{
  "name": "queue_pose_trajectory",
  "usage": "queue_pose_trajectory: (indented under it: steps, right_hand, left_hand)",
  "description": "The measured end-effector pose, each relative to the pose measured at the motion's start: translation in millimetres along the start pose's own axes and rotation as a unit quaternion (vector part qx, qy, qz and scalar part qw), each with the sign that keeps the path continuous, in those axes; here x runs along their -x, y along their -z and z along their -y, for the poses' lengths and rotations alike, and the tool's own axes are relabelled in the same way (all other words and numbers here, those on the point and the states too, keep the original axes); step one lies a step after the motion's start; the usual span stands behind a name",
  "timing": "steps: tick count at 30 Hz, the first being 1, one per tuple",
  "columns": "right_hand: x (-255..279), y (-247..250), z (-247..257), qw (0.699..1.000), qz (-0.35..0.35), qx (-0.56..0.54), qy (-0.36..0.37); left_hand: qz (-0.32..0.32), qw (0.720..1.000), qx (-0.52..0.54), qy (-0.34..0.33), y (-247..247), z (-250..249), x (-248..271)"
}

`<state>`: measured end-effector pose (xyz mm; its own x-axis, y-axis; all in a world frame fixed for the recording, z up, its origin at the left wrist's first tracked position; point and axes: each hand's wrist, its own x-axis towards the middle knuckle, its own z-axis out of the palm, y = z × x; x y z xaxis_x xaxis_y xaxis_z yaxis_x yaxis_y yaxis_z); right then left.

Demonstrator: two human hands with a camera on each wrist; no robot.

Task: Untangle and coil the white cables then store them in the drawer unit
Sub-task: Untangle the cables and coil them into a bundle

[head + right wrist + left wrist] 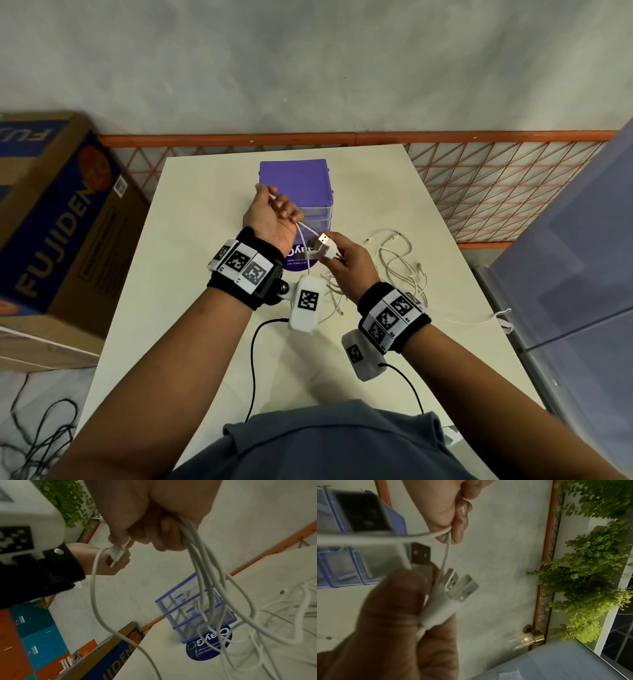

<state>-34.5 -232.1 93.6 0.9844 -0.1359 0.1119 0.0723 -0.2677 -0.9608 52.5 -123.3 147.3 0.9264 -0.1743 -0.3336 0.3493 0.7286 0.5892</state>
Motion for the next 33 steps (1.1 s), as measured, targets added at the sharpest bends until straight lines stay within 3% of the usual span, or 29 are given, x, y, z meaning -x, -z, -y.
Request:
queue_pose_trajectory:
  steps: [5,12,16,19,22,25,30,33]
  right_hand:
    - [1,3,4,0.999,-0.024,0.041,-0.009]
    - [5,9,4,0.999,-0.006,0.013,-0.046]
    - [8,18,4,0.997,-0.032,0.032,-0.063]
    - [6,16,-2,0.992,-0.055,-0.005,-0.110]
    - [-4,11,-14,0.974,-0.101,-0.095,-0.180]
    - [-13,13,-24,0.955,-0.152,-0.109,-0.230]
    - [-12,27,-28,0.932,-0.197,-0.107,-0.286]
    - [-12,30,-25,0.927,-0.199,-0.156,-0.278]
  left_hand:
    - [0.007,1.000,-0.001,-0.026,0,-7,1]
    - [-0.024,0.993,0.063,-0.100,8,-43,-13]
    - [-0.046,0.987,0.092,-0.123,17,-65,-21]
    - [-0.039,0.992,0.052,-0.108,16,-60,-19]
    - [-0.007,0.999,-0.001,-0.048,11,-40,-12]
    - [0.029,0.999,-0.017,0.001,6,-28,-2]
    - [0.087,0.996,-0.021,-0.001,-13,-42,10]
    - [0.082,0.994,-0.074,0.002,-15,-45,11]
